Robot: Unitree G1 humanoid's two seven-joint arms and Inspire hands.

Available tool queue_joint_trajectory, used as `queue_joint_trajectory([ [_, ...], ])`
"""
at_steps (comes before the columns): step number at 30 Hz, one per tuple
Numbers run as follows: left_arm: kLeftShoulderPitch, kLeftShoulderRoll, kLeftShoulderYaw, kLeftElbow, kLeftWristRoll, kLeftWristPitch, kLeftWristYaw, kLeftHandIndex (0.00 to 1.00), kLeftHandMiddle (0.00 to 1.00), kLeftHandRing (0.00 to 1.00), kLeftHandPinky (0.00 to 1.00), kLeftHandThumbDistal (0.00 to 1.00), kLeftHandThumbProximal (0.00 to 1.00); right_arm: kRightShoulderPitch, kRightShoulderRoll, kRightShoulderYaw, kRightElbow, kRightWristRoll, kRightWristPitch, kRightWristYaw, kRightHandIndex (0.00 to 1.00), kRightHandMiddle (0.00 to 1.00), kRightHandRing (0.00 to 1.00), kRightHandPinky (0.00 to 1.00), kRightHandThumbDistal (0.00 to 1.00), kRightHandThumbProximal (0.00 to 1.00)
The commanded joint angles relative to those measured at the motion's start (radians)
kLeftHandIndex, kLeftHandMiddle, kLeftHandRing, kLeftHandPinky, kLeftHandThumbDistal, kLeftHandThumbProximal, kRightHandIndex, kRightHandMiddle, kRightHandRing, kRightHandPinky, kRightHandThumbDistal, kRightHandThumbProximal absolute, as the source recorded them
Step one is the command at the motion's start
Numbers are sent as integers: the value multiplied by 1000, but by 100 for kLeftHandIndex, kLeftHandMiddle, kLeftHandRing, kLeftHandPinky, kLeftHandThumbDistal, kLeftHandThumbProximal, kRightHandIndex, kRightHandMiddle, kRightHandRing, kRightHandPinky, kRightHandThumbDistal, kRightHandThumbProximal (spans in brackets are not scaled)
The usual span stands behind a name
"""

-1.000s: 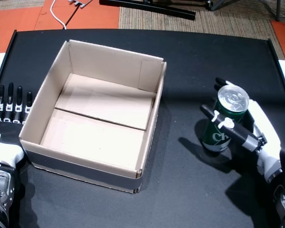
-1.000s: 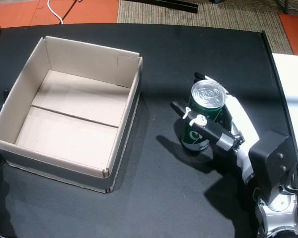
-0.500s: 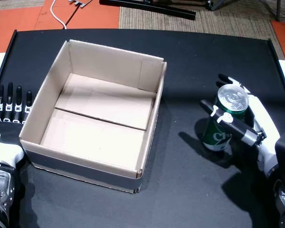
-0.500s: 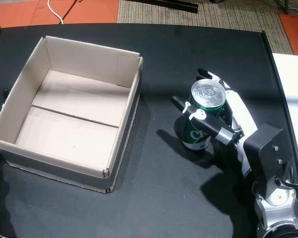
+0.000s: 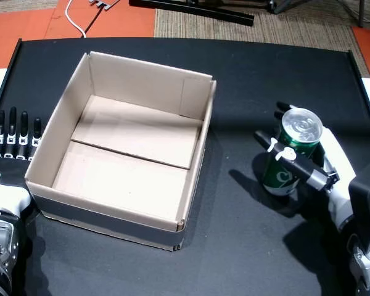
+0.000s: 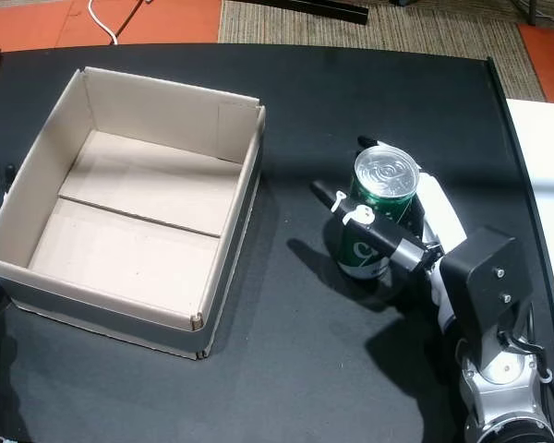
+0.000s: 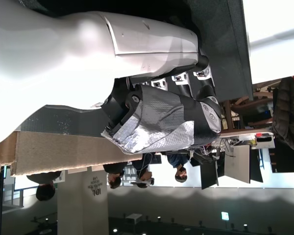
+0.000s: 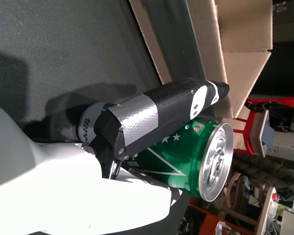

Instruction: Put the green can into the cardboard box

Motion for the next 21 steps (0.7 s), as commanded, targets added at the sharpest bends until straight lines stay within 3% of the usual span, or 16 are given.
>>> queue_joint_trajectory([
  [1,49,0,2,27,9,2,32,53,53,65,75,0,54,1,11,6,9,-9,13,-1,77,78,76,86,100,47],
  [2,49,1,2,27,9,3,32,53,53,64,75,0,54,0,13,8,9,-12,14,-8,75,74,73,82,94,46],
  [5,47,0,3,27,7,3,39,52,54,66,75,0,54,-1,16,23,7,-41,7,-74,60,58,57,67,28,39],
  [7,47,0,5,27,5,4,38,52,54,66,77,0,55,-2,16,36,6,-61,3,-119,54,49,48,58,3,34],
  [12,49,-2,2,26,8,-1,37,53,54,66,76,0,54,-13,28,18,8,-42,9,-111,43,34,31,38,0,42],
  [14,49,-1,3,27,7,4,34,54,54,67,78,0,55,-17,29,14,8,-40,17,-109,35,27,25,33,0,52],
  [17,49,-2,5,26,4,2,32,53,55,69,80,0,55,-20,32,2,8,-27,20,-96,27,21,20,28,0,56],
  [21,50,1,1,27,10,2,35,54,54,67,79,0,56,-21,32,-8,7,-30,20,-99,25,20,18,26,0,62],
])
